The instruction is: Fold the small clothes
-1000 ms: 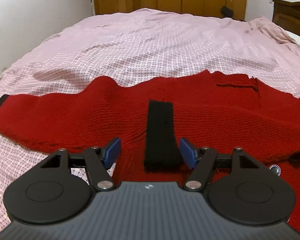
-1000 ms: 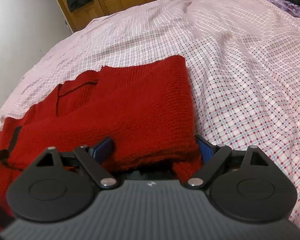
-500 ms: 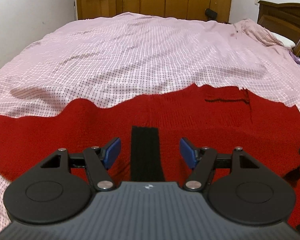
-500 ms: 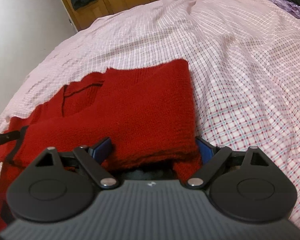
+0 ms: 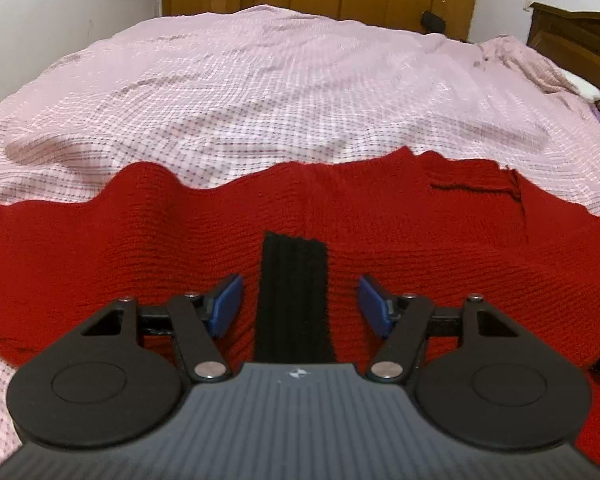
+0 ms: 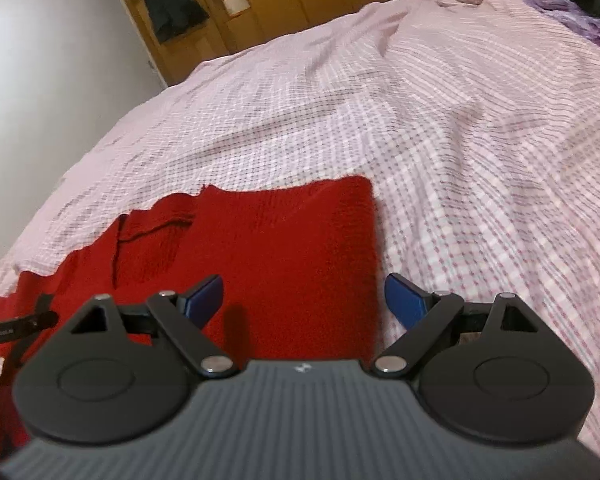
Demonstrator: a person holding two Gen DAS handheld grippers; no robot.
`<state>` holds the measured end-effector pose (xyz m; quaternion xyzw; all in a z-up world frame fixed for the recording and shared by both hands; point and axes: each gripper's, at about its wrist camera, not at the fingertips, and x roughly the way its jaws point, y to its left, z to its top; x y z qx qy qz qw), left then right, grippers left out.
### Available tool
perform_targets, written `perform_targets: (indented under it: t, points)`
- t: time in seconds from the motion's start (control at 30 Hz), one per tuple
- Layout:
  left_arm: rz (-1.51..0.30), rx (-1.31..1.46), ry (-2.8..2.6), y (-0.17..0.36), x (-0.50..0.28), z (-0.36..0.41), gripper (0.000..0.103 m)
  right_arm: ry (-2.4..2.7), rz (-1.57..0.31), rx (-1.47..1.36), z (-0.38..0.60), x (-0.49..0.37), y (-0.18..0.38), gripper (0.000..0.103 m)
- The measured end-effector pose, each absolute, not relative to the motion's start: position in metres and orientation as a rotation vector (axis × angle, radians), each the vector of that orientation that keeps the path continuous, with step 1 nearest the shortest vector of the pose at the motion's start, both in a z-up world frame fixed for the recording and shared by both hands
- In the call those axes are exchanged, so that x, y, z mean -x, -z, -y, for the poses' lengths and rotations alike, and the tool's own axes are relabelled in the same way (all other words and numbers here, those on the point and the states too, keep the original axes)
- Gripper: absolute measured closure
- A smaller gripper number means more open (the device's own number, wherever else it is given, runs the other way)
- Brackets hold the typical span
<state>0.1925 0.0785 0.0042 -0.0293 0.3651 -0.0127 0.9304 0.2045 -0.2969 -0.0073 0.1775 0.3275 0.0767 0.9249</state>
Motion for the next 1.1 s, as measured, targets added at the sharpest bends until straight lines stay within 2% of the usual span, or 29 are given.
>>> perform_targets:
  t: [0.03, 0.07, 0.13, 0.27, 0.33, 0.4, 0.43, 0.47, 0.5, 0.57, 0.7, 0.93, 1.1]
  points:
    - [-0.740, 0.065, 0.042, -0.005, -0.192, -0.078, 0.050, -0.163, -0.668, -0.369, 0.297, -0.207, 0.009, 0.014]
    - [-0.732, 0.061, 0.040, -0.005, -0.190, -0.076, 0.052, -0.165, -0.664, -0.375, 0.298, -0.209, 0.011, 0.014]
    - [-0.716, 0.039, 0.029, -0.005, -0.188, -0.072, 0.065, -0.170, -0.658, -0.388, 0.299, -0.212, 0.012, 0.014]
    - [-0.692, 0.066, 0.004, -0.004, -0.186, -0.074, 0.076, -0.180, -0.635, -0.398, 0.301, -0.219, 0.011, 0.014]
    - [-0.677, 0.075, 0.001, -0.006, -0.186, -0.074, 0.088, -0.189, -0.632, -0.403, 0.302, -0.220, 0.013, 0.014]
    - [-0.650, 0.069, 0.009, -0.011, -0.182, -0.069, 0.091, -0.183, -0.632, -0.398, 0.301, -0.222, 0.015, 0.027]
    - [-0.631, 0.053, 0.009, -0.015, -0.179, -0.066, 0.091, -0.170, -0.633, -0.388, 0.300, -0.222, 0.016, 0.042]
    - [-0.611, 0.034, 0.008, -0.019, -0.176, -0.062, 0.092, -0.157, -0.624, -0.378, 0.300, -0.221, 0.016, 0.068]
    - [-0.589, 0.022, 0.008, -0.024, -0.174, -0.058, 0.092, -0.150, -0.604, -0.384, 0.302, -0.219, 0.015, 0.077]
    - [-0.546, 0.021, 0.008, -0.034, -0.171, -0.054, 0.092, -0.130, -0.550, -0.421, 0.308, -0.214, 0.011, 0.084]
    - [-0.497, 0.027, 0.001, -0.043, -0.183, -0.051, 0.092, -0.036, -0.505, -0.460, 0.319, -0.211, 0.012, 0.085]
    - [-0.656, -0.006, -0.036, 0.007, -0.228, -0.044, 0.089, -0.008, -0.563, -0.455, 0.319, -0.218, 0.024, 0.084]
    - [-0.664, -0.006, -0.034, 0.006, -0.230, -0.043, 0.086, -0.013, -0.576, -0.462, 0.318, -0.221, 0.028, 0.080]
